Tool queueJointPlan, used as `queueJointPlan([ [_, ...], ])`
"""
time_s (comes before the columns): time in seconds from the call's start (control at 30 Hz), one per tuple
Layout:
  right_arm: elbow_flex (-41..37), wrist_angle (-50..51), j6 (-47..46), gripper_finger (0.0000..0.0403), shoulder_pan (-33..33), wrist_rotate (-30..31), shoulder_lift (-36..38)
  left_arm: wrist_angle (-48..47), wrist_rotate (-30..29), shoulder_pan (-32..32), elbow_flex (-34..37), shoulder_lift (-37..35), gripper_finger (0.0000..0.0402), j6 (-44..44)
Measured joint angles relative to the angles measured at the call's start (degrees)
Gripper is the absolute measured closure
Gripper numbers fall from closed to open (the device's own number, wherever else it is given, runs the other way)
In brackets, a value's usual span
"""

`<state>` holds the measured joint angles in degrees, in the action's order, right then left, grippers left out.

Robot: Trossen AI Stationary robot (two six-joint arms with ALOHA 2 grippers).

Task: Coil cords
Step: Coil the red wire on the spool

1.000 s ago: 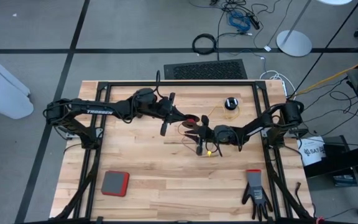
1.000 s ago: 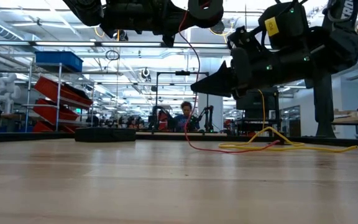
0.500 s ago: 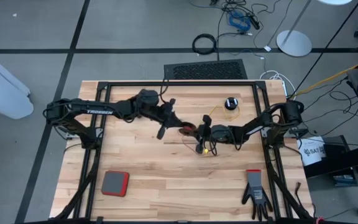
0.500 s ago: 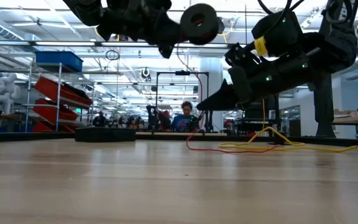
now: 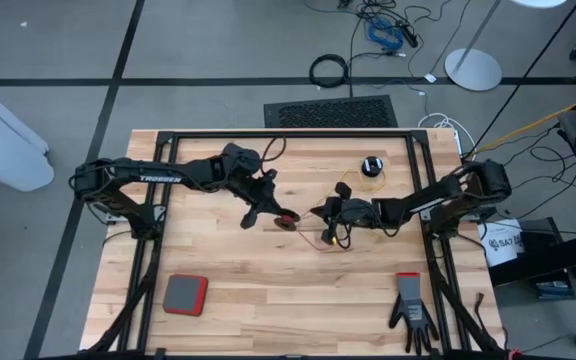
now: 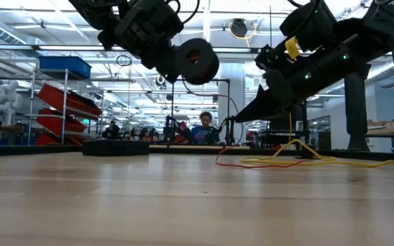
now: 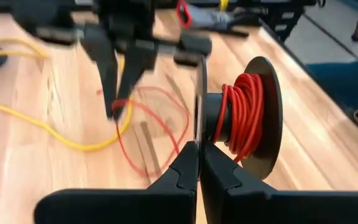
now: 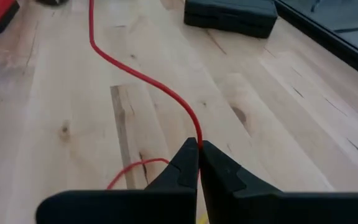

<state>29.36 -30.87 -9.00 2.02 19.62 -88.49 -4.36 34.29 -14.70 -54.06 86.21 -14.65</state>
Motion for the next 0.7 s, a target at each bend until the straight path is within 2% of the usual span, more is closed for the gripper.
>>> queueJointPlan([
  [0.07, -0.02, 1.54, -0.29, 0.0403, 0.18, -0.05, 1.70, -1.26, -0.89, -0.07, 0.00, 0.00, 0.0398, -1.04],
  [0.47, -0.02, 7.61, -1.71, 0.0403, 3.05, -0.19, 8.41, -3.25, -15.33, -0.05, 0.00, 0.00, 0.0398, -5.84],
  [0.7, -0.04, 11.13, -2.57, 0.0403, 3.50, 3.16, 10.47, -5.22, -13.11, -0.02, 0.00, 0.00, 0.0398, -7.51],
])
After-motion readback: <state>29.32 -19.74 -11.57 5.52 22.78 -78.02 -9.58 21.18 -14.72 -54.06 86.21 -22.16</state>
